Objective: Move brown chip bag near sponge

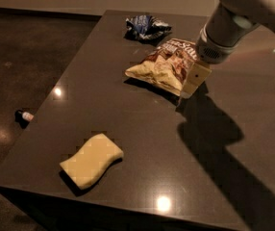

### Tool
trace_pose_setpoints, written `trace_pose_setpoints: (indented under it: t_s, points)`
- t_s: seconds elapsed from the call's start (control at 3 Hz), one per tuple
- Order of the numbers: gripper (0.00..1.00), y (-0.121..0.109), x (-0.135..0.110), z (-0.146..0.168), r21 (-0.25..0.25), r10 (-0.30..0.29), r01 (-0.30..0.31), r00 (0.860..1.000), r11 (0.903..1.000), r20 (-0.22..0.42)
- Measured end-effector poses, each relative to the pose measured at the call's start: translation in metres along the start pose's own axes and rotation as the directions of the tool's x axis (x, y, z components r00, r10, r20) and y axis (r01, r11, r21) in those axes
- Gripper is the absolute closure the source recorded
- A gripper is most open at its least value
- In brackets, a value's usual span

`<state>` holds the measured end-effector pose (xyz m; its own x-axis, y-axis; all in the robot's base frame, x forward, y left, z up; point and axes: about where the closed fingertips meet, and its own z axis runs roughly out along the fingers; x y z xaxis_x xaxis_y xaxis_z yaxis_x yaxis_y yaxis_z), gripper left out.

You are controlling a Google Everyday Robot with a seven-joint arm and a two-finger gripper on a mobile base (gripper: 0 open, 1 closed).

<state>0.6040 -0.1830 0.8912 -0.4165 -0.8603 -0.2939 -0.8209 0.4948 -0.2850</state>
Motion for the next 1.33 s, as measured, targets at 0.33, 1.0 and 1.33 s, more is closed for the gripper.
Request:
trace_pose_setpoints:
  t_s: [0.33,1.0,1.33]
  points:
    - [0.0,0.012,-0.02,0.013,-0.046,-0.034,0.035,0.999,0.9983,0.018]
    - [0.0,0.023,-0.058,0.033,-0.082,-0.081,0.084,0.996,0.9931,0.037]
    - [0.16,0.027,-0.06,0.033,-0.095,-0.101,0.103,0.995,0.9902,0.024]
